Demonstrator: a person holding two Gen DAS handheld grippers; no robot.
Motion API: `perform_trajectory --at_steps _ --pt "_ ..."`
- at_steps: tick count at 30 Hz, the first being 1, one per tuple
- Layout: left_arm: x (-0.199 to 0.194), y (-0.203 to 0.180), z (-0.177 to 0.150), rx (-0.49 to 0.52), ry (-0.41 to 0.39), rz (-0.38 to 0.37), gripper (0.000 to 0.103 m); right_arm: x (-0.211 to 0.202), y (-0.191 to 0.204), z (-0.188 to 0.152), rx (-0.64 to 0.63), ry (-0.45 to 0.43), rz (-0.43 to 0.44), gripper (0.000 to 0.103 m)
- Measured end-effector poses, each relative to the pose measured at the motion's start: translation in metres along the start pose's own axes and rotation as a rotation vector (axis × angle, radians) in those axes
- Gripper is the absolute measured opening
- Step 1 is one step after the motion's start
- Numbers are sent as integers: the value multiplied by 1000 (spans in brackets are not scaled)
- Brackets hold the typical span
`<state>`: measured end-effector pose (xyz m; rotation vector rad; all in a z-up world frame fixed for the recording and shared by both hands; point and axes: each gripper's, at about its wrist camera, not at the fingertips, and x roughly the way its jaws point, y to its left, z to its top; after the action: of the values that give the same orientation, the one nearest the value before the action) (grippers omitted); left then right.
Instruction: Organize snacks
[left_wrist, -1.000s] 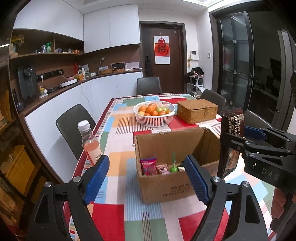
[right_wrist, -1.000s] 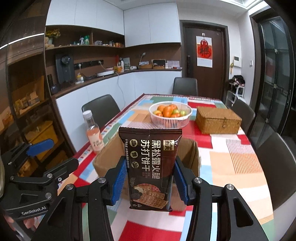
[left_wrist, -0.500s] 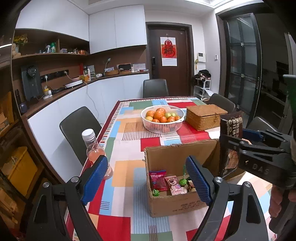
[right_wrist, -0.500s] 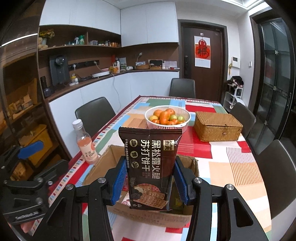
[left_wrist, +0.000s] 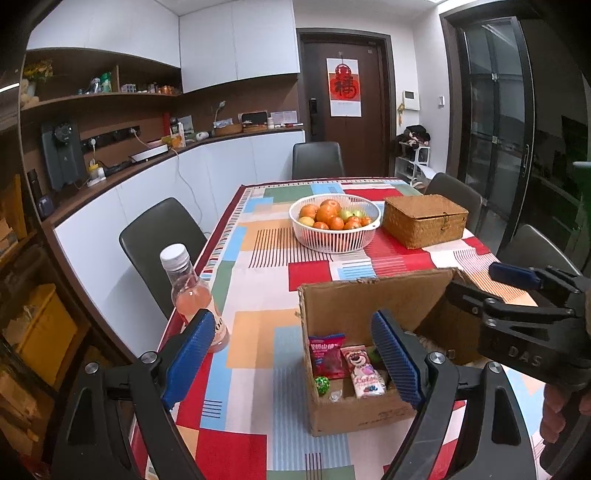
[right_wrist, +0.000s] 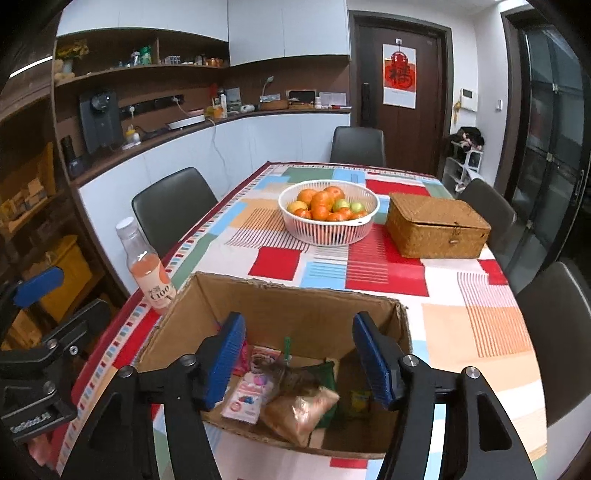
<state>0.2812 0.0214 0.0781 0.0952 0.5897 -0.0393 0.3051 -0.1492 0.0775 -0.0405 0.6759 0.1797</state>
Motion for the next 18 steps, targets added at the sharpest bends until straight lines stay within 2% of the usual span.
perform_trajectory --at_steps 6,11,18 --pt "-24 -8 -7 22 -34 -12 92 -34 -2 -15 13 -50 -12 74" --pt "-60 -17 -20 39 -91 -15 99 -69 -2 -32 20 -93 -26 79" --pt "-101 -16 -42 2 -129 -21 103 -115 3 -64 2 -146 -79 86"
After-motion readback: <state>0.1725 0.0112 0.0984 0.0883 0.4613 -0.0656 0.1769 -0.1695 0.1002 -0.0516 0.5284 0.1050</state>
